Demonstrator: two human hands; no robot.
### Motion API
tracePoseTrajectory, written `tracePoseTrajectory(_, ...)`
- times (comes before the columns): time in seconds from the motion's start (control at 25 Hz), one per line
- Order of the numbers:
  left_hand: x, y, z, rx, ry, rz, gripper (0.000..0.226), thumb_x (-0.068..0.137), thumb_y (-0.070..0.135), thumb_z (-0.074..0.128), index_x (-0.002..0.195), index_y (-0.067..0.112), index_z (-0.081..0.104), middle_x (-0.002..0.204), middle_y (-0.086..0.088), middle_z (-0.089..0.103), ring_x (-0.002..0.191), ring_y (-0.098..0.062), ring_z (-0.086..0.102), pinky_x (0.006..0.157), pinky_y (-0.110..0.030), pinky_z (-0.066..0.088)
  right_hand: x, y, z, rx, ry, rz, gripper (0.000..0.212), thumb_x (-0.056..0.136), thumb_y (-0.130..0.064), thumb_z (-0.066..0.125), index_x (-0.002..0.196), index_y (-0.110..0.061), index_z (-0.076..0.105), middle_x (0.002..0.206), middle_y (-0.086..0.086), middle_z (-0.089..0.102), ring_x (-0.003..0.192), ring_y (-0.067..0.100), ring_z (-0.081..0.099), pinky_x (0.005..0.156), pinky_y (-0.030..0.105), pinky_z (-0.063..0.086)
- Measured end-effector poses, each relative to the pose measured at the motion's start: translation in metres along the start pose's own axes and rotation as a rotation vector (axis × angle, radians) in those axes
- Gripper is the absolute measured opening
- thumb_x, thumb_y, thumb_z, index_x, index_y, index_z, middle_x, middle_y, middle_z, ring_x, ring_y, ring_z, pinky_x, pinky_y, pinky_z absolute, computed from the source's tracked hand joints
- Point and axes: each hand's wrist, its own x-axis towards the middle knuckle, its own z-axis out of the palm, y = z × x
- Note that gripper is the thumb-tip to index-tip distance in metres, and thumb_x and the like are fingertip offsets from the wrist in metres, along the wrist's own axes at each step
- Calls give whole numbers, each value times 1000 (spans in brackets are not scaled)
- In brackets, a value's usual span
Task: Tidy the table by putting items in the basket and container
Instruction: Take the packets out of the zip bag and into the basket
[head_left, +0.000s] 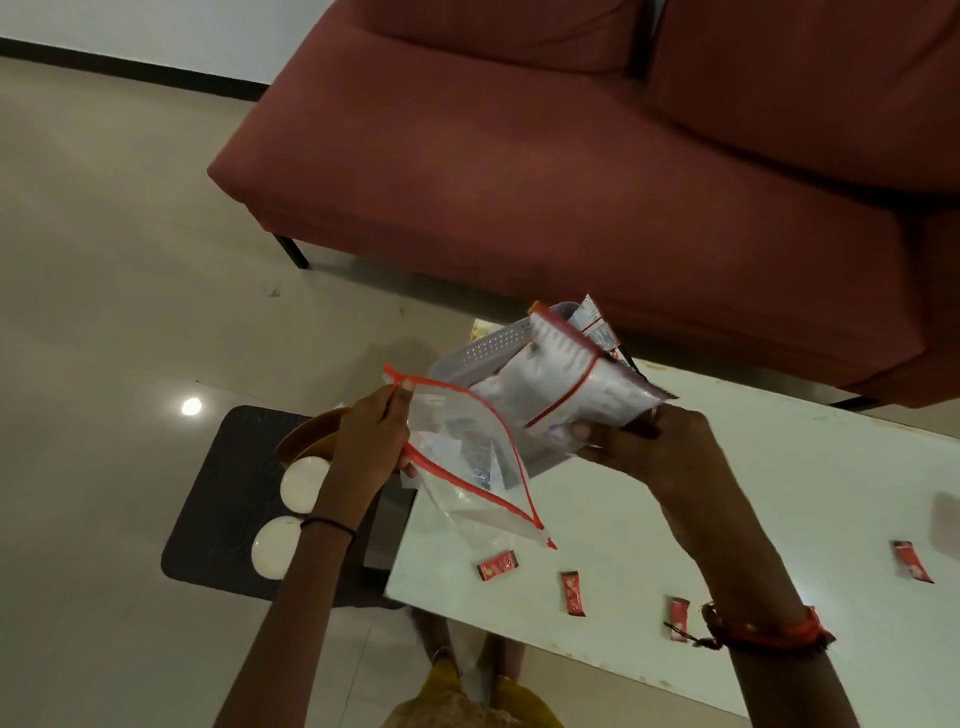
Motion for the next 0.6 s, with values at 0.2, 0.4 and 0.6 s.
tracePoseTrajectory(0.2,8,3,-8,-29,38,27,35,98,31,38,76,7,49,53,-6,46,43,-17,45,44,-24,44,54,44,-33,311,173,64,55,76,-9,74,126,-23,55,123,4,67,106,23,68,87,36,58)
tracePoseTrajectory(0.4,25,10,-23,-88,93,85,36,97,35,39,64,21,47,41,6,49,28,-4,46,33,-9,37,118,110,-32,413,394,287,47,81,7,66,127,5,54,126,24,61,105,34,63,67,24,61)
tracePoseTrajectory(0.6,48,6,-31,-108,82,155,37,97,33,37,62,22,44,36,11,51,31,-3,47,35,-7,38,173,154,-20,378,514,451,25,80,13,64,101,0,60,119,24,61,103,39,61,56,27,58)
